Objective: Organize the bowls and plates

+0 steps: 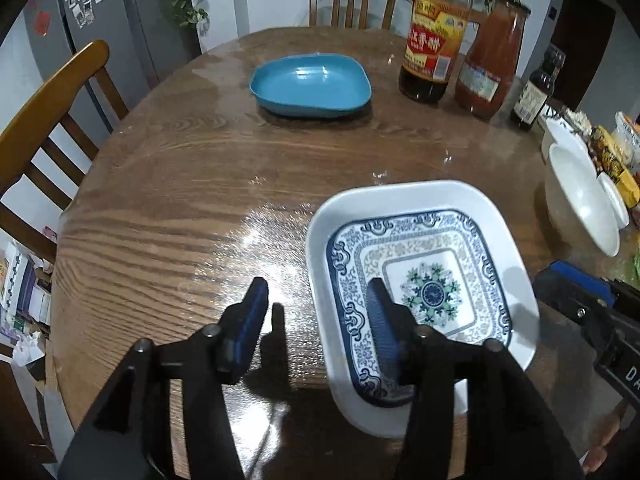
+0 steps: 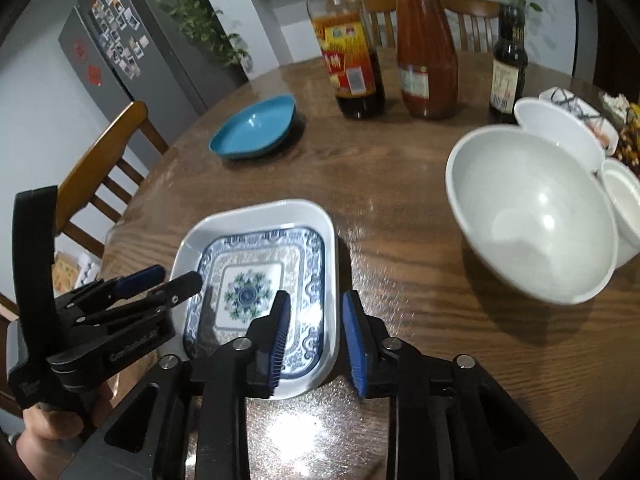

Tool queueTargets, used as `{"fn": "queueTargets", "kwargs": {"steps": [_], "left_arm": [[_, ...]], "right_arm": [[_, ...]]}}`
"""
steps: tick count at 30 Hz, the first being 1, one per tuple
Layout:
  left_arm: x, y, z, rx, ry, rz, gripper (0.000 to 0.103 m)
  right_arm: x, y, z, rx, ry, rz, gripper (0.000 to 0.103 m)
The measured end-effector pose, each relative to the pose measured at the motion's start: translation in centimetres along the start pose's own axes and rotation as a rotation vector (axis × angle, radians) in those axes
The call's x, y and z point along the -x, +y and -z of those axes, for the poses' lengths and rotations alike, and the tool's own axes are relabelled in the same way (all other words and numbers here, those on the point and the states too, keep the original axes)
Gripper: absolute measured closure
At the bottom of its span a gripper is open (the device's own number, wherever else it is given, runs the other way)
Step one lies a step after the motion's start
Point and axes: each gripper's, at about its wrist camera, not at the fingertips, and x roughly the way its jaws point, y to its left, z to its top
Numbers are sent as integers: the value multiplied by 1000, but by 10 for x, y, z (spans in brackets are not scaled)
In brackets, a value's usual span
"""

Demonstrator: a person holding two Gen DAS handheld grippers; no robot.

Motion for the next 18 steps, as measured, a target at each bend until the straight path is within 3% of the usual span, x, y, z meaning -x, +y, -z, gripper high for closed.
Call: {"fn": "queueTargets", "kwargs": {"steps": [2, 4, 6, 18], "left_arm": [[7, 4, -2, 15, -12, 9, 42], [14, 10, -4, 31, -23, 13, 30], [20, 14, -6, 45, -29, 13, 25], [33, 35, -40, 126, -33, 76, 20]], "right_arm": [[3, 0, -3, -1, -7, -3, 59], [6, 1, -5, 1, -12, -7, 58], [8, 2, -7, -1, -1, -23, 57], [12, 10, -54, -33, 63, -132, 51]]}}
